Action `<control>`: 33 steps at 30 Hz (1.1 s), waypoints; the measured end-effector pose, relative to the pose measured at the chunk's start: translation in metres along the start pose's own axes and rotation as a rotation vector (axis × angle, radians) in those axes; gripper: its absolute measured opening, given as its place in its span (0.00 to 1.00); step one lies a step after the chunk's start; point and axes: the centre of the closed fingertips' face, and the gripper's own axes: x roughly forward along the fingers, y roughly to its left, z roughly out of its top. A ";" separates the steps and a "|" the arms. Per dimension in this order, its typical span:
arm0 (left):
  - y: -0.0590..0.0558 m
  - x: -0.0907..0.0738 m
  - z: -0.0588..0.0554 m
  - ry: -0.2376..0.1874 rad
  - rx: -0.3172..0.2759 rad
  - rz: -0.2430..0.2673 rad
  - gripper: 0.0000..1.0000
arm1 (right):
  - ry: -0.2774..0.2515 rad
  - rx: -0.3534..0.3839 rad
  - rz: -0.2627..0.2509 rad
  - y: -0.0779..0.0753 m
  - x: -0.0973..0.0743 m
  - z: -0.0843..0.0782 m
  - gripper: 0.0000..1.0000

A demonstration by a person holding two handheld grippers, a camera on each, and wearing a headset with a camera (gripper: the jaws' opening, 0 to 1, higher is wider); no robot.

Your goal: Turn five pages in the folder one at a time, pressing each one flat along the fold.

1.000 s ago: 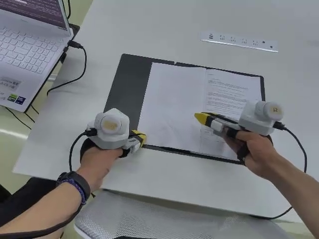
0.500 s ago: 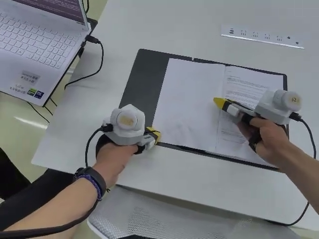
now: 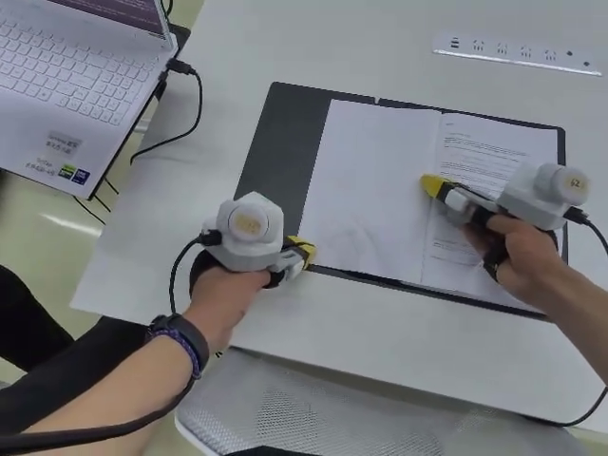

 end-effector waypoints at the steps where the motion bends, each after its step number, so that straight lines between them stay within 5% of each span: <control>1: 0.000 0.000 0.000 0.002 0.002 -0.001 0.00 | -0.003 0.003 -0.001 -0.001 0.000 0.001 0.00; 15: 0.000 0.000 0.000 0.002 -0.008 0.006 0.00 | -0.039 0.078 -0.006 -0.012 0.016 0.017 0.00; 24: -0.001 -0.001 0.000 0.006 -0.008 0.004 0.00 | -0.129 0.174 -0.045 -0.036 0.031 0.039 0.00; 33: -0.001 -0.001 0.001 0.002 -0.018 0.007 0.00 | -0.177 0.185 -0.076 -0.040 0.041 0.058 0.00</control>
